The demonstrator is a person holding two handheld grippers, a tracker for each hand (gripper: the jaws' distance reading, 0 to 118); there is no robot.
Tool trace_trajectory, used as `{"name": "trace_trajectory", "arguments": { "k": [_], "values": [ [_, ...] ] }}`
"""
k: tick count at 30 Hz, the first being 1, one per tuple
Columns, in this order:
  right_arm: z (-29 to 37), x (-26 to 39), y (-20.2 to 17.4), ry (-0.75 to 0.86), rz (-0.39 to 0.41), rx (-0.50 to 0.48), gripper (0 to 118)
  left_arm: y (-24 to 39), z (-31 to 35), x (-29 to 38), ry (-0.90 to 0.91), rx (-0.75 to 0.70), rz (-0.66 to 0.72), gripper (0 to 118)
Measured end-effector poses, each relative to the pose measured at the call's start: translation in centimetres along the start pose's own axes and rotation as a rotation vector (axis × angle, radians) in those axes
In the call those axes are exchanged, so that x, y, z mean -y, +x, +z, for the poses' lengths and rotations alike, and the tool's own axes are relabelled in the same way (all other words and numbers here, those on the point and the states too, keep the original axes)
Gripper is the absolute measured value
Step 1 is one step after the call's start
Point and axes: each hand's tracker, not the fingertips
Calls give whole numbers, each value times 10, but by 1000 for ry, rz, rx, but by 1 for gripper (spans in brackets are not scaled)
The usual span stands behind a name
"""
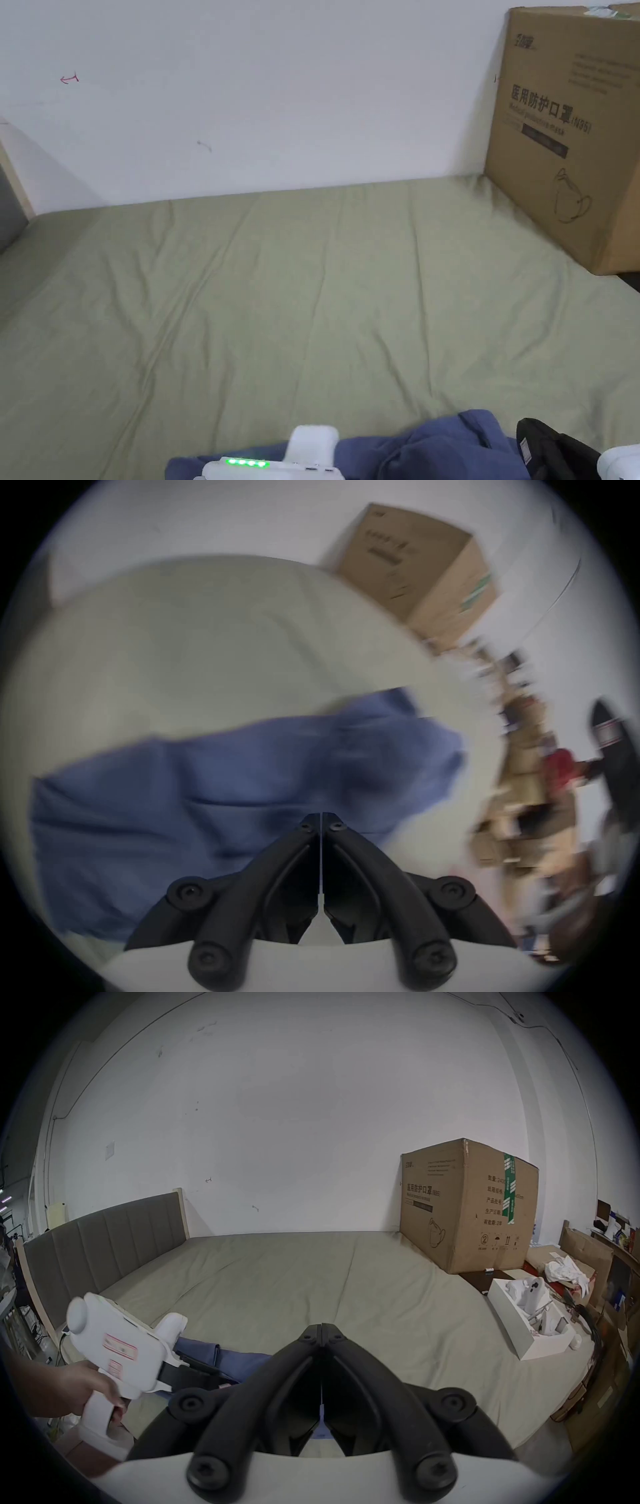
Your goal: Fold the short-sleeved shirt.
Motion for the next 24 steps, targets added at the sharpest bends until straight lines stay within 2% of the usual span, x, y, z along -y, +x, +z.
{"name": "trace_trajectory", "arguments": {
  "k": [1, 3, 5, 8, 12, 14, 15, 16, 18, 20, 22, 24],
  "values": [
    [-1, 0, -2, -1, 1, -4, 0, 5, 8, -1, 18, 54, 11, 1],
    [-4, -2, -4, -5, 2, -15, 0, 10, 33, -2, 91, 20, -55, 1],
    [-5, -4, -6, -7, 0, -23, 0, -4, 63, -5, 154, -9, -53, 1],
    [-5, -5, -9, -10, 10, -37, 0, -65, 114, -7, 212, -12, 103, 3],
    [-7, -6, -17, -27, 44, -50, 0, -151, 163, 4, 192, 27, 286, 23],
    [-10, -6, -21, -36, 48, -60, 0, -183, 174, 10, 195, 32, 328, 93],
    [-12, -7, -23, -42, 48, -63, 0, -197, 178, 15, 195, 69, 367, 118],
    [-13, -7, -25, -48, 47, -66, 0, -211, 182, 19, 230, 121, 402, 115],
    [-18, -7, -29, -62, 40, -76, 0, -225, 173, 29, 220, 212, 530, 118],
    [-22, -7, -33, -83, 38, -89, 0, -248, 157, 37, 217, 313, 593, 118],
    [-25, -7, -37, -98, 46, -93, 0, -257, 131, 45, 177, 415, 650, 118],
    [-27, -8, -39, -117, 49, -104, 0, -264, 98, 51, 86, 436, 687, 118]
  ]
}}
